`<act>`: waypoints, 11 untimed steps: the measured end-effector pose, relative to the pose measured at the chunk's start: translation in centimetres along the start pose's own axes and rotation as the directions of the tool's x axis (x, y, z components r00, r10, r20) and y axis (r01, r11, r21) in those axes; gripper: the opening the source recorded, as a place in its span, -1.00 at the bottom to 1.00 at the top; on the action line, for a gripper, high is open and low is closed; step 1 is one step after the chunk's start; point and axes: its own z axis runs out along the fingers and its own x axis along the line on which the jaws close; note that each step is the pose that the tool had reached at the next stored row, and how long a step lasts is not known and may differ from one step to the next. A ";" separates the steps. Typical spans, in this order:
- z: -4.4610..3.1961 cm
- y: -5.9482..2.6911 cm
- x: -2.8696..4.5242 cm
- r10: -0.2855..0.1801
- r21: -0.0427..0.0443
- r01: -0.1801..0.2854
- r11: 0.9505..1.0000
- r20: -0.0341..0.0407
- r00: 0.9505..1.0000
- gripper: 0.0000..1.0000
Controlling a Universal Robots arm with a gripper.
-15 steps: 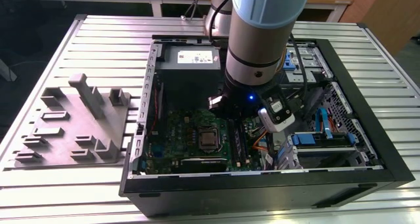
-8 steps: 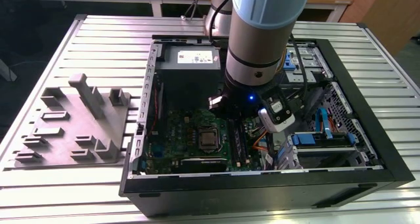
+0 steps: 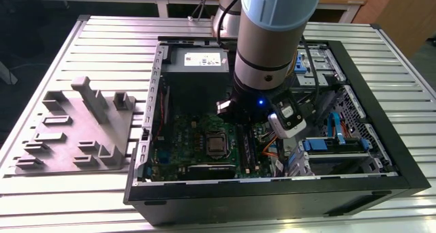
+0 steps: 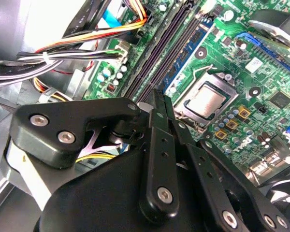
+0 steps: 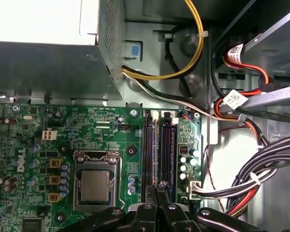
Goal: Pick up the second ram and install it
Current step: 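Insert the second ram into the second slot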
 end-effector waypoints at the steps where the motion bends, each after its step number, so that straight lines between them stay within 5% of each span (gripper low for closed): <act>1: 0.01 0.00 0.00 0.000 0.000 0.000 1.000 0.000 1.000 -0.77; 11: 0.46 -0.04 0.02 0.000 0.000 0.000 1.000 0.000 1.000 -0.77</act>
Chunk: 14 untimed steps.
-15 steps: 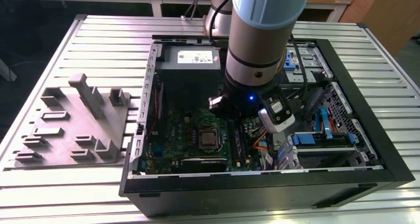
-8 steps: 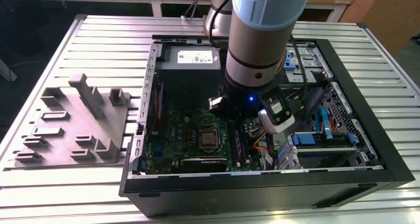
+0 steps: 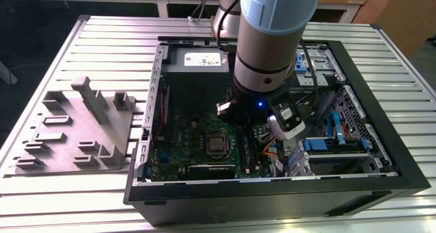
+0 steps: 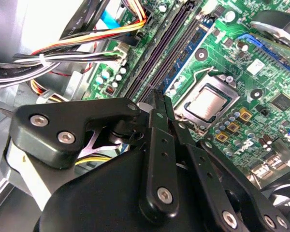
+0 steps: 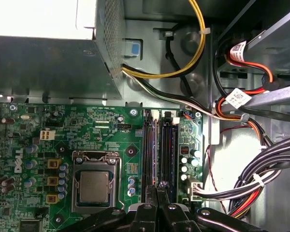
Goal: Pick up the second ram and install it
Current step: 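Insert the second ram into the second slot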
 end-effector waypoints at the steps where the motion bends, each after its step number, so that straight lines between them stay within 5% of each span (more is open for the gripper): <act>1: 0.01 0.00 0.00 0.000 0.000 0.000 1.000 0.000 1.000 -0.77; 14: 0.35 -0.12 0.02 0.000 0.000 0.000 1.000 0.000 1.000 -0.77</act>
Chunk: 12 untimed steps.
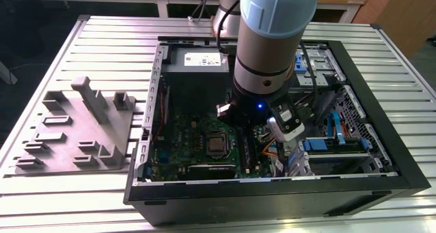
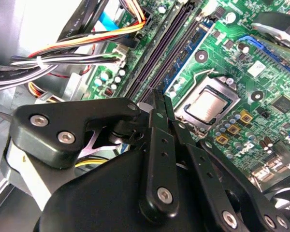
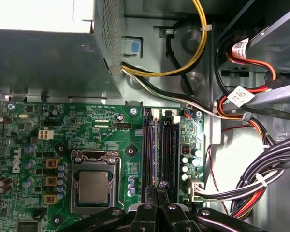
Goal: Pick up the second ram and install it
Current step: 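Insert the second ram into the second slot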
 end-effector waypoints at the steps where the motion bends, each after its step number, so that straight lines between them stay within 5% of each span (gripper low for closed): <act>1: 0.00 0.00 0.00 0.000 0.000 0.000 1.000 0.000 1.000 -0.77; 12: 0.13 -0.04 0.00 0.000 0.000 0.000 1.000 0.000 1.000 -0.77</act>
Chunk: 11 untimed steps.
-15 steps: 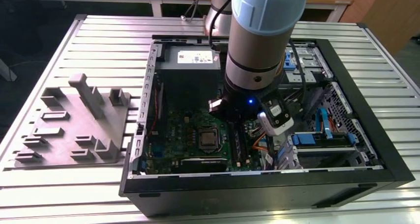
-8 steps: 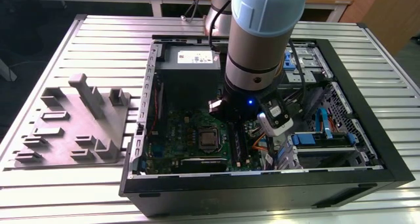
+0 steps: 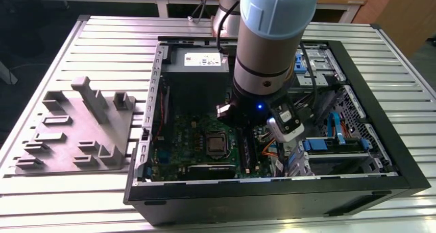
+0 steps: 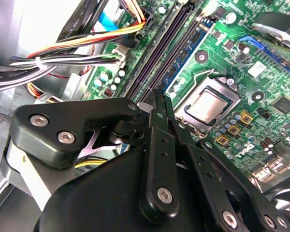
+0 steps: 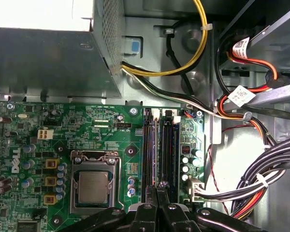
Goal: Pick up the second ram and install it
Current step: 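Insert the second ram into the second slot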
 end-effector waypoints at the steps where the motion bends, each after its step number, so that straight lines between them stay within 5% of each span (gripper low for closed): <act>1: 0.02 -0.01 0.00 0.000 0.000 0.000 1.000 0.000 1.000 -0.77; 11: 0.34 -0.04 0.01 0.000 0.000 0.000 1.000 0.000 1.000 -0.77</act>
